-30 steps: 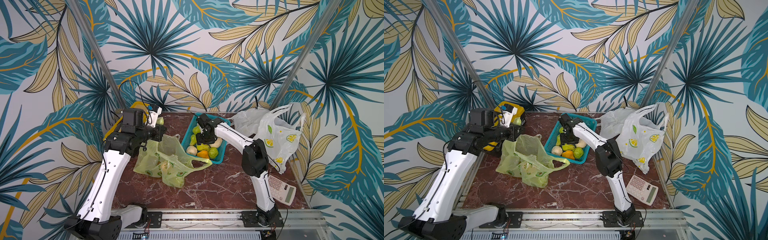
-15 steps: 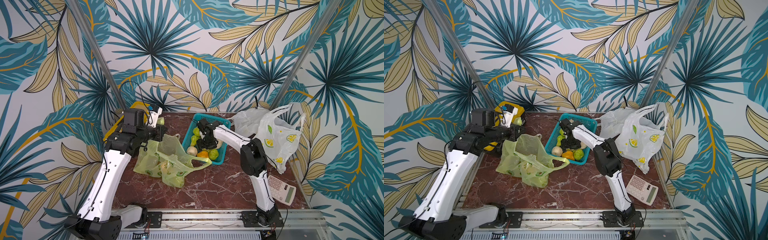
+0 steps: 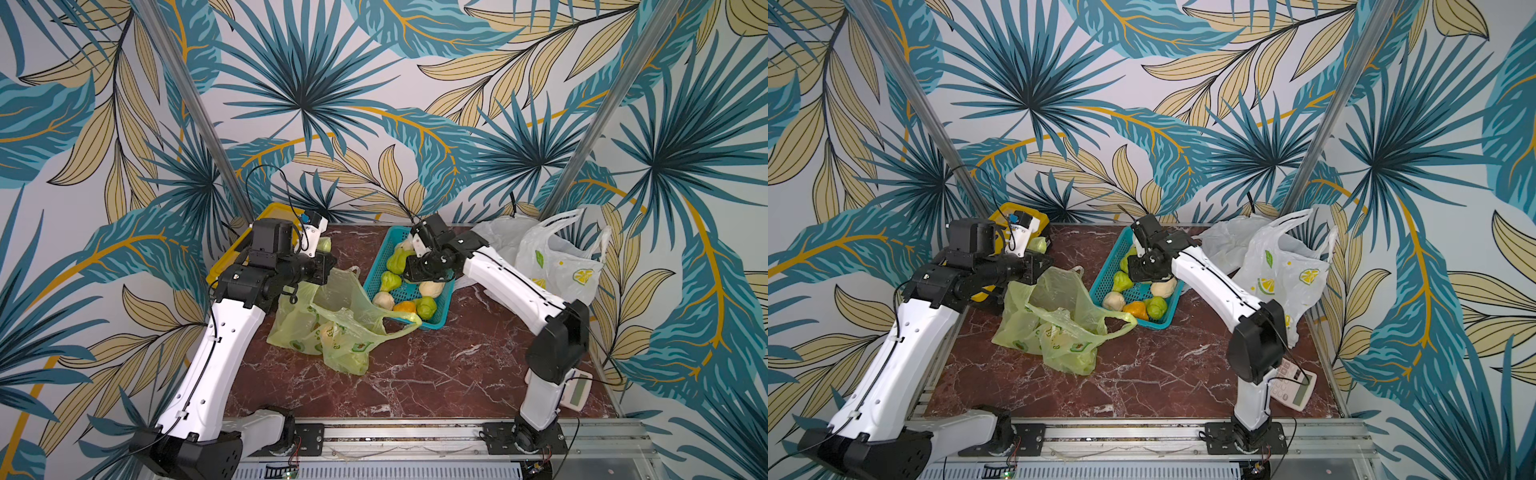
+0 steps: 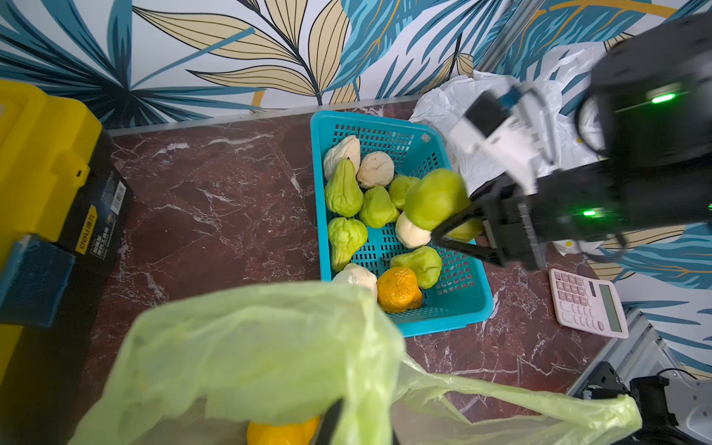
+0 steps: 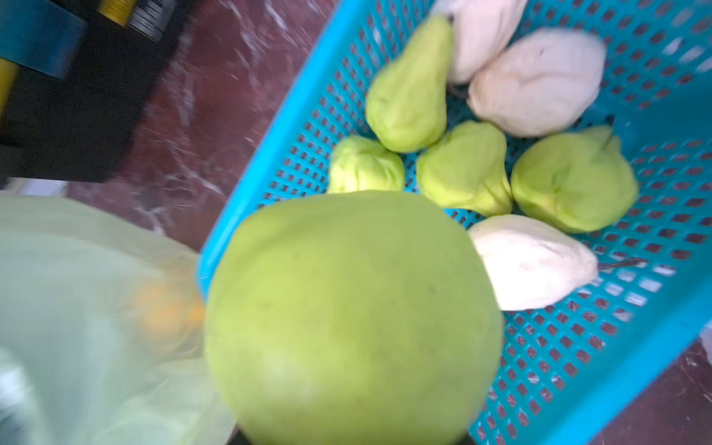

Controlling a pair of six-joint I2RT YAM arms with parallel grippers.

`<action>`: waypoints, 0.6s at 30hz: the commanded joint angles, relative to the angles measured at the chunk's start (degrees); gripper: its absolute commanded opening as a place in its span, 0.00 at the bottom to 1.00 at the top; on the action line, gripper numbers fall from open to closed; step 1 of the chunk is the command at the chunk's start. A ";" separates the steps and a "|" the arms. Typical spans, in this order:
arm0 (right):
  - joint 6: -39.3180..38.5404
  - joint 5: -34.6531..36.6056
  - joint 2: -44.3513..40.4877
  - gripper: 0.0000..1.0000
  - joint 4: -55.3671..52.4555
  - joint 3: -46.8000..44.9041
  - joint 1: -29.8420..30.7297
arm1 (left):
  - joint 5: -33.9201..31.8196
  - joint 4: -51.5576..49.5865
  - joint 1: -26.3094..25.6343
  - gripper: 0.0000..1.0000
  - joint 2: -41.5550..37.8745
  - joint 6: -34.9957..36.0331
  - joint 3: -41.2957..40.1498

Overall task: Place the pears into plastic bags & tie knots
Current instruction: Pick up the pear from the basket, then place the pear in the plastic bag.

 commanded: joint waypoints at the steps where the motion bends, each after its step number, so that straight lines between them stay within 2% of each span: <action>1: 1.18 -5.53 -3.75 0.33 0.21 -2.33 2.43 | -0.09 1.01 -1.40 0.00 1.27 0.16 1.90; 7: 6.77 -15.17 -2.96 0.32 6.40 0.03 10.99 | -1.63 0.96 -3.12 0.00 2.81 -0.96 4.39; 11: 11.75 -20.51 1.95 0.32 16.67 -3.90 12.32 | -1.21 1.01 -3.17 0.00 2.46 -1.32 4.54; 13: 11.69 -20.65 7.12 0.34 16.71 -1.34 12.34 | -0.01 1.01 -3.11 0.00 2.61 -1.46 4.45; 17: 7.11 -16.45 12.93 0.51 7.12 8.28 13.87 | -0.21 1.02 -3.09 0.00 2.84 -1.29 4.14; 18: 5.69 -15.00 13.33 0.62 4.20 10.31 14.33 | -0.44 1.02 -3.17 0.00 2.82 -1.25 4.01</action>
